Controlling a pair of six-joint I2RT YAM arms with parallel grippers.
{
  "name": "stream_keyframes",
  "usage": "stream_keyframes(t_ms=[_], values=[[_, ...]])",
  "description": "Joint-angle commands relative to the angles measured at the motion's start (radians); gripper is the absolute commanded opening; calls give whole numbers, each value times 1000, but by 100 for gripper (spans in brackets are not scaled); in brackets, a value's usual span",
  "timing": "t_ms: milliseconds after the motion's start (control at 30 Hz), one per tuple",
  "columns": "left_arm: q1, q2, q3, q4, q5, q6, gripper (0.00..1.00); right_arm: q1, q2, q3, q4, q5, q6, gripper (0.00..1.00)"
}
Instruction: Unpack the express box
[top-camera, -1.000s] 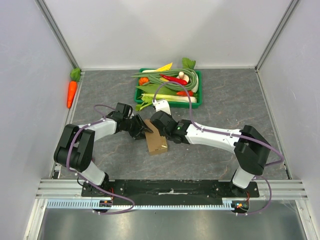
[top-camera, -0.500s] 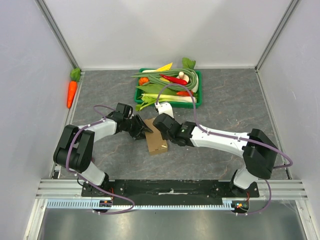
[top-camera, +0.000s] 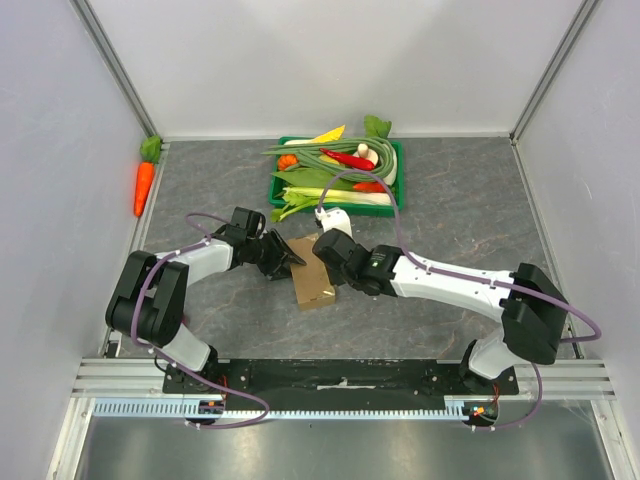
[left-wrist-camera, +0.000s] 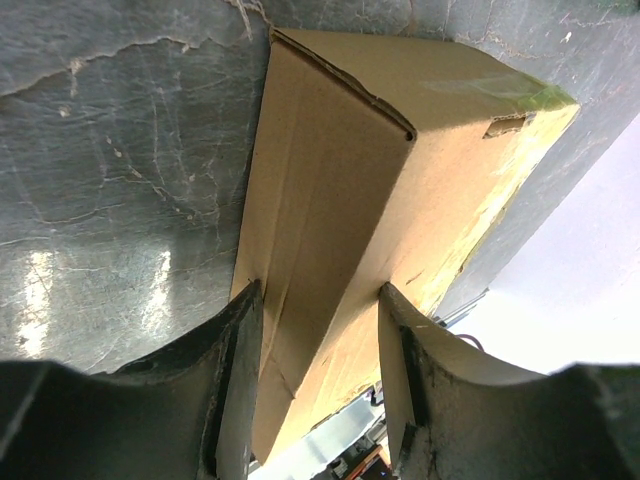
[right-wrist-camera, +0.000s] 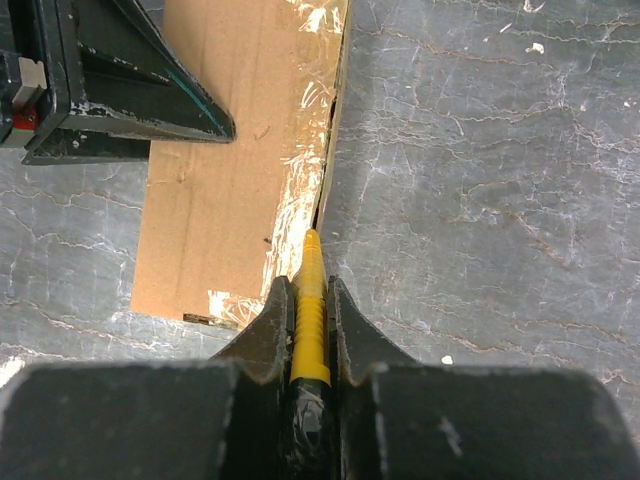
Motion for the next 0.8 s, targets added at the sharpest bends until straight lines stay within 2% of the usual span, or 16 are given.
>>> stream_keyframes(t_ms=[0, 133, 233, 433, 533, 633, 767], values=[[19, 43, -33, 6, -252, -71, 30, 38, -44, -39, -135, -153, 29, 0], [20, 40, -38, 6, -249, -67, 30, 41, -39, -56, -138, -156, 33, 0], [20, 29, -33, 10, -217, -34, 35, 41, -21, -46, -136, -113, 38, 0], [20, -29, -13, -16, -132, 79, 65, 41, 62, 52, -98, -20, 20, 0], [20, -71, -18, -52, -127, 128, 76, 41, 110, 111, -92, 25, 24, 0], [20, -98, -38, -67, -111, 154, 83, 41, 156, 159, -78, 59, 33, 0], [20, -106, -79, -53, -65, 151, 84, 43, 192, 194, -63, 69, 21, 0]])
